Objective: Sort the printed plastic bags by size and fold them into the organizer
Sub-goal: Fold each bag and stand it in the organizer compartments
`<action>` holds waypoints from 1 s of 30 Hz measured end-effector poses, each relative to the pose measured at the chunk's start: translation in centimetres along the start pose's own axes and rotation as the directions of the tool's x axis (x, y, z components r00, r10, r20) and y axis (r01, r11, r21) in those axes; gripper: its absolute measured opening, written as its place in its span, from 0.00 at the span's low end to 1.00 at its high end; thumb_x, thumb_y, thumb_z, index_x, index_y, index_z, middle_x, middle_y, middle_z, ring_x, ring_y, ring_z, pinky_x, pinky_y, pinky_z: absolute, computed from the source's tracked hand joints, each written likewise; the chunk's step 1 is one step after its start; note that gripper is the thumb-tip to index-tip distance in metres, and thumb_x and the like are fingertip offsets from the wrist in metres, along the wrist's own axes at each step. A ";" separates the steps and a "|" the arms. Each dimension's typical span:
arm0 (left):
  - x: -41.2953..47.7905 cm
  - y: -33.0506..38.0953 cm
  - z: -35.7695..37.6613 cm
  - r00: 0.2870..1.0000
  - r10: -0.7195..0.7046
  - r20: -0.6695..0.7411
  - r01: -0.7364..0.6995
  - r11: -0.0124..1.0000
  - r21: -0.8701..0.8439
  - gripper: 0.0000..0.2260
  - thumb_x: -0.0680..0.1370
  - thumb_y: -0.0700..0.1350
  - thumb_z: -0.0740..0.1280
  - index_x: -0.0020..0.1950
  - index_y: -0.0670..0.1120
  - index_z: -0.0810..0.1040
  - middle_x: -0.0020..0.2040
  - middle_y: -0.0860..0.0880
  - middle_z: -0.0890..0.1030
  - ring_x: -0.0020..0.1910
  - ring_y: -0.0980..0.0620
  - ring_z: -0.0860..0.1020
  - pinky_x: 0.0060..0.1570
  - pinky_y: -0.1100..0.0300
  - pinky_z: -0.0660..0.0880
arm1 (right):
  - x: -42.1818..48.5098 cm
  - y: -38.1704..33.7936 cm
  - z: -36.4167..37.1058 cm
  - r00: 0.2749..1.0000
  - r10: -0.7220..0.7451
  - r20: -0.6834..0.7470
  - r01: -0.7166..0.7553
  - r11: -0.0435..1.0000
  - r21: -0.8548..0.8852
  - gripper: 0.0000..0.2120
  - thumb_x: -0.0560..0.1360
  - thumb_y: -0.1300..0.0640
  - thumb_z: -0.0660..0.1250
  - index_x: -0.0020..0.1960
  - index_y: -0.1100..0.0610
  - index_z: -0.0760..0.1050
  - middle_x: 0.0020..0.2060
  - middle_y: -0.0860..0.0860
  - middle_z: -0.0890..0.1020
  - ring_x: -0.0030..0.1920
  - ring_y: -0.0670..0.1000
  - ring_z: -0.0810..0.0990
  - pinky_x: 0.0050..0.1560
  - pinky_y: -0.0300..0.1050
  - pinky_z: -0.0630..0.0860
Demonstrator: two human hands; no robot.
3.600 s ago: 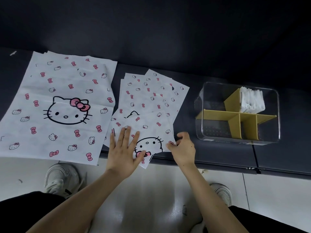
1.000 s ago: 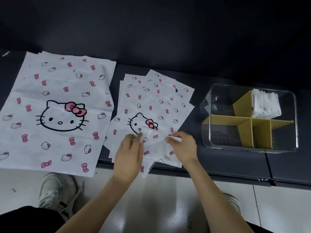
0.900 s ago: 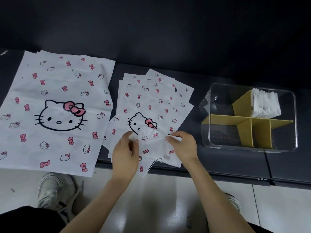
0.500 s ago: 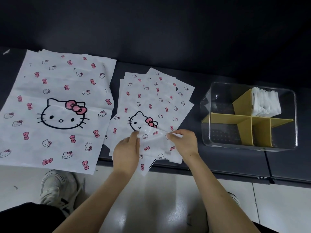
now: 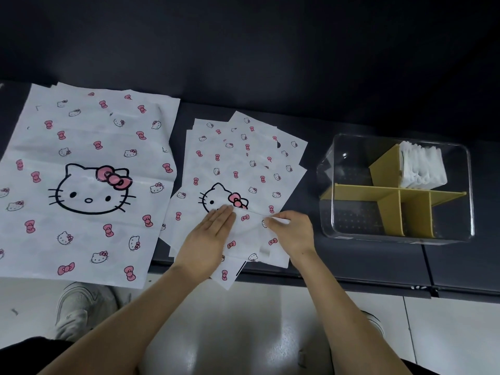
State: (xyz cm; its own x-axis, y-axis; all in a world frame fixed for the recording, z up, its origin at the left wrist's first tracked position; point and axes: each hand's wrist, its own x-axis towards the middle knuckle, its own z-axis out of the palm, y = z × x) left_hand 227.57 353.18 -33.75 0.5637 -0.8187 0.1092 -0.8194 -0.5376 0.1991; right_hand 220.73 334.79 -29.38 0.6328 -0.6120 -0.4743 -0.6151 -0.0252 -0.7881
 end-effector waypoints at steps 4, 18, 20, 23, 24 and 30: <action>-0.6 -0.2 -0.3 0.996 0.000 0.091 0.002 1.000 -0.017 0.24 0.83 0.49 0.46 0.74 0.38 0.62 0.74 0.42 0.63 0.75 0.47 0.60 0.72 0.50 0.55 | -0.1 -0.2 -0.1 1.000 0.006 0.007 -0.006 1.000 -0.001 0.02 0.70 0.60 0.73 0.39 0.57 0.83 0.37 0.47 0.83 0.37 0.47 0.80 0.32 0.39 0.75; -0.7 0.3 -0.6 0.992 -0.007 0.125 0.003 1.000 0.029 0.33 0.81 0.61 0.45 0.74 0.37 0.62 0.76 0.42 0.60 0.76 0.48 0.56 0.72 0.46 0.54 | -3.1 5.1 2.5 0.826 -0.514 0.233 0.436 0.317 -0.842 0.26 0.82 0.42 0.42 0.75 0.50 0.60 0.74 0.60 0.62 0.74 0.60 0.60 0.71 0.66 0.51; -0.7 0.2 -0.5 0.991 -0.011 0.135 0.008 1.000 0.021 0.33 0.81 0.62 0.45 0.75 0.37 0.61 0.76 0.42 0.59 0.76 0.48 0.56 0.72 0.46 0.55 | -3.2 5.2 1.7 0.848 -0.460 0.263 0.438 0.328 -0.837 0.27 0.82 0.41 0.39 0.75 0.51 0.58 0.74 0.60 0.61 0.74 0.61 0.60 0.71 0.66 0.50; -0.8 0.2 -0.4 0.992 -0.008 0.125 0.006 1.000 0.019 0.33 0.81 0.62 0.45 0.75 0.37 0.61 0.76 0.42 0.59 0.76 0.47 0.56 0.72 0.45 0.55 | -3.6 4.6 0.8 0.862 -0.429 0.268 0.446 0.395 -0.803 0.31 0.80 0.39 0.35 0.77 0.52 0.54 0.75 0.59 0.59 0.75 0.59 0.56 0.72 0.63 0.45; -0.8 0.2 -0.4 0.993 -0.005 0.122 0.002 1.000 0.022 0.33 0.81 0.61 0.45 0.75 0.37 0.60 0.76 0.42 0.59 0.76 0.47 0.56 0.71 0.45 0.55 | -3.6 4.1 0.6 0.866 -0.428 0.257 0.451 0.449 -0.771 0.33 0.78 0.37 0.31 0.77 0.51 0.50 0.76 0.58 0.56 0.76 0.56 0.53 0.73 0.61 0.41; -0.6 -0.1 -0.5 0.988 0.016 0.156 -0.025 0.998 0.051 0.33 0.81 0.61 0.44 0.75 0.38 0.59 0.76 0.41 0.59 0.76 0.46 0.57 0.71 0.45 0.55 | -1.0 1.2 -1.8 0.903 -0.415 0.114 0.362 0.589 -0.723 0.22 0.73 0.59 0.64 0.67 0.61 0.70 0.57 0.57 0.76 0.57 0.59 0.74 0.58 0.53 0.72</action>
State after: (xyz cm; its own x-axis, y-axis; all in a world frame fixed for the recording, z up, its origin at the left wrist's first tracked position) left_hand 227.31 353.84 -33.34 0.5269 -0.8489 -0.0412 -0.8373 -0.5268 0.1465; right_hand 218.48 333.95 -29.09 0.8802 -0.4516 -0.1461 -0.4728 -0.8078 -0.3520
